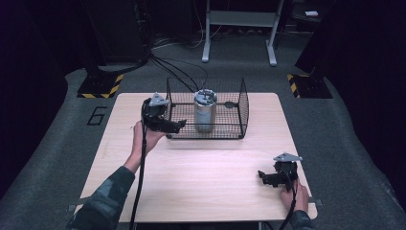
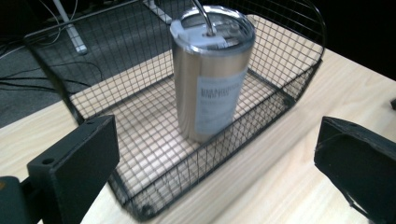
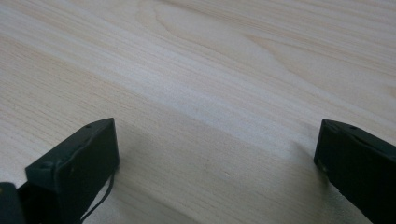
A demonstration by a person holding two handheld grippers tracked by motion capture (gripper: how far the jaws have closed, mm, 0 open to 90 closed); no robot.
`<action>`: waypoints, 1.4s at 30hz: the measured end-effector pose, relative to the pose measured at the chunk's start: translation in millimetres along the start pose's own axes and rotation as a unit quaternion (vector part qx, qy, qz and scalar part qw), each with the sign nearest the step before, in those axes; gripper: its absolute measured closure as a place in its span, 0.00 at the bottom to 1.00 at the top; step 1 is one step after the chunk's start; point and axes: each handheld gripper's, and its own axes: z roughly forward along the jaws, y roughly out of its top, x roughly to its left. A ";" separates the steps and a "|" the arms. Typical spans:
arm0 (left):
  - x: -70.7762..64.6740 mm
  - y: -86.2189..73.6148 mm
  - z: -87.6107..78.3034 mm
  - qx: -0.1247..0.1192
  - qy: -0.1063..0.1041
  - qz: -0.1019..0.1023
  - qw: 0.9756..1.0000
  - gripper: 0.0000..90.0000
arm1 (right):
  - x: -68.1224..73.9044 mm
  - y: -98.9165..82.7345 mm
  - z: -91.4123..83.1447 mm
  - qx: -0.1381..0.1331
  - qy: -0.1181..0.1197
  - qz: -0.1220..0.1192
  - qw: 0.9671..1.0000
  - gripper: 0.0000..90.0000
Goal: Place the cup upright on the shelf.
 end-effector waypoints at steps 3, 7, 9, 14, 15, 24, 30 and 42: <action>0.9 -8.7 -8.3 0.003 0.001 0.002 1.000 0.00 | 0.3 0.0 -0.1 0.001 0.000 0.002 1.000 0.00; 6.5 -33.4 -29.0 0.005 0.008 0.005 1.000 0.00 | 0.3 0.0 -0.2 0.001 0.000 0.002 1.000 0.00; 10.3 -48.2 -38.3 0.004 0.018 0.000 1.000 0.00 | 0.0 0.0 0.0 0.000 0.000 0.000 1.000 0.00; 19.2 -85.2 -55.2 0.015 0.041 -0.017 0.999 0.00 | 0.0 0.0 0.0 0.000 0.000 0.000 1.000 0.00; 21.1 -93.4 -57.6 0.015 0.047 -0.024 0.998 0.00 | 0.0 0.0 0.0 0.000 0.000 0.000 1.000 0.00; 40.4 -164.6 -68.9 0.048 0.079 -0.085 0.992 0.00 | 0.2 0.0 -0.2 0.001 0.000 0.002 1.000 0.00; 56.7 -209.2 -71.7 0.064 0.095 -0.105 0.988 0.00 | -0.4 0.1 0.1 -0.001 0.002 -0.003 1.000 0.00; 73.9 -248.4 -69.0 0.088 0.144 -0.137 0.976 0.00 | 0.0 0.0 -0.1 0.001 0.002 0.000 1.000 0.00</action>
